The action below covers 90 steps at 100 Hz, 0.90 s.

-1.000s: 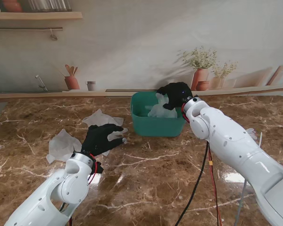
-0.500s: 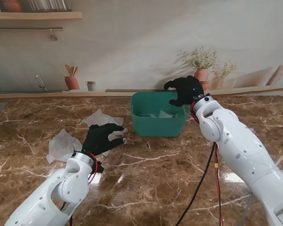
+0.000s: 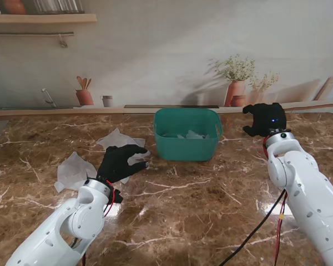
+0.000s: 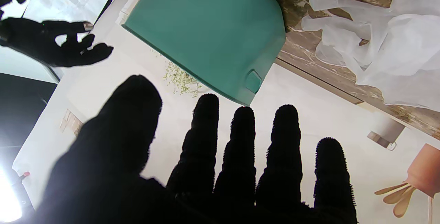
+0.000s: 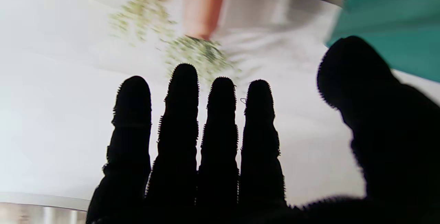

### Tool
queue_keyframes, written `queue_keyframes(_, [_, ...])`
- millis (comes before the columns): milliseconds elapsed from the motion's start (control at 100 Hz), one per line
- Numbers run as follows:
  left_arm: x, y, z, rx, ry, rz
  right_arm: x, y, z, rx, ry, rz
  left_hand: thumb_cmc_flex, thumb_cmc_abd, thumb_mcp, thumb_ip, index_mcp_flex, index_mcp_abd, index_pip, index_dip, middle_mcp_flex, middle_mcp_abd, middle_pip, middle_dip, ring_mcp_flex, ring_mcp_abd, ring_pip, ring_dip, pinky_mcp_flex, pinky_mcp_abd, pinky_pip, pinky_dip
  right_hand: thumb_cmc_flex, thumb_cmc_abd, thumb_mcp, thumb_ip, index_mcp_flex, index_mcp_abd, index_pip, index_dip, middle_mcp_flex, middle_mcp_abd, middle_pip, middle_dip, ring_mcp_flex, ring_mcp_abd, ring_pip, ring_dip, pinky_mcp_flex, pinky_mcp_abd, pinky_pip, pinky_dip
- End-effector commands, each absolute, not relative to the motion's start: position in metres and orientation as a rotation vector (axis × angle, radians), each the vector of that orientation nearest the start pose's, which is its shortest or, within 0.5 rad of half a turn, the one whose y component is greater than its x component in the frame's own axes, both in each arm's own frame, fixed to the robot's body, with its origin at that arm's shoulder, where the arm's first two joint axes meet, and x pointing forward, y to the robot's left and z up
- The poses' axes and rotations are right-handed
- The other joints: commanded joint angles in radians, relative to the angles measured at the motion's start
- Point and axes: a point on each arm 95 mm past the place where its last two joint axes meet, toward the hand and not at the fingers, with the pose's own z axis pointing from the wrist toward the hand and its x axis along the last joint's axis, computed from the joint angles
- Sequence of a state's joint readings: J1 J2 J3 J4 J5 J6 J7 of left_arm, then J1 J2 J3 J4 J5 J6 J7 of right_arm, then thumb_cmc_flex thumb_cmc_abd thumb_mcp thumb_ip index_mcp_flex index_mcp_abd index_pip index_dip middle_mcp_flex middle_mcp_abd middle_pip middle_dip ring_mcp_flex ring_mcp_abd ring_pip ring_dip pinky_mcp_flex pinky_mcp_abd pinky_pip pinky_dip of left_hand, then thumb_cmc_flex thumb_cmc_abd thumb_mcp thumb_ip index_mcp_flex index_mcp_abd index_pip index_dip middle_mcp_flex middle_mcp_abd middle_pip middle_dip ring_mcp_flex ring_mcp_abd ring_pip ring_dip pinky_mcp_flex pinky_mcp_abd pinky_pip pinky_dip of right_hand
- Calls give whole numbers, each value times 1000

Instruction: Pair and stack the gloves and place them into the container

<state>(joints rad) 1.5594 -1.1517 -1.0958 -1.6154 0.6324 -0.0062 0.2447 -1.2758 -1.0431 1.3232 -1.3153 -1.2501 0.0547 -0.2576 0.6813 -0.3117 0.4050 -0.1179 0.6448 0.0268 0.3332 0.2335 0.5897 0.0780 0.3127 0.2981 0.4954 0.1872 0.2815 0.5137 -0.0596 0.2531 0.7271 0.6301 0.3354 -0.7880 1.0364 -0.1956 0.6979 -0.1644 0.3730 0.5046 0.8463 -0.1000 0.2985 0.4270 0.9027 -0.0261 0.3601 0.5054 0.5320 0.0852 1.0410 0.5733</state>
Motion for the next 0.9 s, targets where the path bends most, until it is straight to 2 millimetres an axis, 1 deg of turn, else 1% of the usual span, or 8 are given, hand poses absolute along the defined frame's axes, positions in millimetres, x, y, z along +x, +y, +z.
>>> queue_keyframes(0, [388, -53, -316, -1444, 1164, -1890, 487, -146, -276, 907, 1236, 1051, -14, 36, -16, 32, 7, -26, -2, 4, -32, -21, -19, -10, -43, -54, -34, -14, -18, -1, -25, -6, 11, 8, -8, 60, -5, 25, -7, -5, -8, -1, -6, -21, -30, -8, -9, -15, -17, 3, -7, 29])
queue_keyframes(210, [389, -53, -316, -1447, 1184, -1883, 470, -191, -306, 984, 1147, 832, -11, 35, -17, 33, 6, -28, -2, 4, -33, -23, -20, -11, -44, -56, -36, -15, -20, 0, -27, -8, 57, -9, 13, 65, -45, 52, -30, -14, -58, 9, -13, -24, -82, -3, -26, -25, -57, 0, -34, 24])
queue_keyframes(300, [390, -55, -315, -1447, 1198, -1881, 460, -206, -317, 1042, 1087, 747, -9, 35, -17, 33, 5, -27, -3, 4, -34, -22, -21, -11, -44, -55, -37, -15, -20, 0, -28, -8, 110, -28, 61, 70, -74, 67, -54, -26, -125, 20, -26, -34, -161, 8, -54, -45, -120, 1, -81, 17])
queue_keyframes(420, [390, -59, -314, -1444, 1209, -1884, 447, -220, -334, 1126, 998, 707, -8, 33, -15, 34, 5, -27, -3, 4, -34, -21, -21, -11, -44, -55, -37, -15, -20, 0, -28, -8, 166, -40, 124, 77, -99, 76, -78, -42, -190, 27, -32, -45, -247, 16, -74, -66, -184, 4, -134, 20])
queue_keyframes(580, [390, -64, -312, -1442, 1230, -1885, 429, -232, -353, 1196, 948, 687, -7, 32, -9, 34, 5, -25, -3, 4, -35, -22, -20, -11, -44, -56, -37, -15, -20, -1, -28, -9, 197, -39, 230, 99, -138, 81, -107, -62, -274, 30, -49, -65, -353, 17, -104, -100, -257, 8, -222, 31])
queue_keyframes(710, [390, -69, -311, -1439, 1251, -1891, 417, -238, -365, 1266, 941, 685, -7, 29, -4, 33, 6, -25, -2, 4, -34, -22, -19, -11, -43, -56, -36, -15, -21, 0, -29, -9, 202, -27, 271, 110, -182, 87, -133, -74, -347, 32, -73, -76, -451, 10, -138, -121, -330, 6, -287, 29])
queue_keyframes(780, [390, -72, -309, -1435, 1259, -1895, 413, -239, -371, 1311, 953, 682, -10, 31, -3, 33, 5, -25, -2, 4, -35, -23, -19, -10, -44, -56, -36, -15, -21, 0, -30, -9, 190, -27, 255, 111, -217, 91, -159, -81, -415, 36, -90, -82, -519, 1, -151, -132, -368, -4, -337, 30])
queue_keyframes(890, [390, -74, -307, -1428, 1265, -1901, 410, -241, -379, 1338, 979, 685, -11, 28, 0, 33, 6, -27, 0, 5, -34, -21, -18, -10, -42, -55, -35, -14, -21, 0, -30, -9, 116, -103, 84, 55, -248, 81, -180, -74, -471, 40, -99, -80, -583, -9, -155, -140, -403, -19, -380, 61])
